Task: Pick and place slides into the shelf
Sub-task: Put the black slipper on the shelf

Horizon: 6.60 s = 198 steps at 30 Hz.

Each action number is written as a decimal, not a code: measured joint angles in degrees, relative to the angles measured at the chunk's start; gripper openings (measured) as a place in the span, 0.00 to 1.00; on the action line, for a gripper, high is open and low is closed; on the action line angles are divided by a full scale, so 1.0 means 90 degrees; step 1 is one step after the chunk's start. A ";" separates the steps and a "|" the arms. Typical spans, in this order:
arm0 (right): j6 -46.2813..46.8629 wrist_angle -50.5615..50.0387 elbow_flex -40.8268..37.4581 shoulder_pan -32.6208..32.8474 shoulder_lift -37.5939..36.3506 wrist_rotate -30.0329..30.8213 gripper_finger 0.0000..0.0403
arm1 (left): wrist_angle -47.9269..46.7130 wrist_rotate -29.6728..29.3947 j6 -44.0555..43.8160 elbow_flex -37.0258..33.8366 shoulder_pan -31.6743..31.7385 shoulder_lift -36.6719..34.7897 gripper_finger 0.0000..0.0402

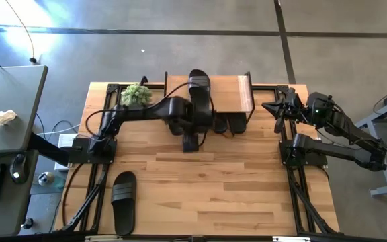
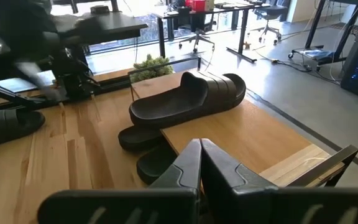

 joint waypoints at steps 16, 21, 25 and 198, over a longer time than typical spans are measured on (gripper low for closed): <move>0.0000 -0.0002 0.0000 0.0000 0.0000 0.0002 0.00 | 0.0074 0.2711 -0.2436 0.0005 -0.2508 -0.0296 0.47; 0.0000 0.0000 0.0000 0.0000 0.0000 0.0002 0.00 | 0.0074 0.1562 -0.3392 0.0005 -0.3398 -0.0293 0.47; 0.0000 -0.0002 0.0000 0.0000 0.0000 0.0001 0.00 | 0.0074 0.1251 -0.4051 0.0005 -0.4113 -0.0299 0.47; 0.0000 0.0000 0.0002 0.0001 0.0001 0.0002 0.00 | 0.1530 -0.7171 -0.1077 0.0182 -0.2671 -0.0763 0.01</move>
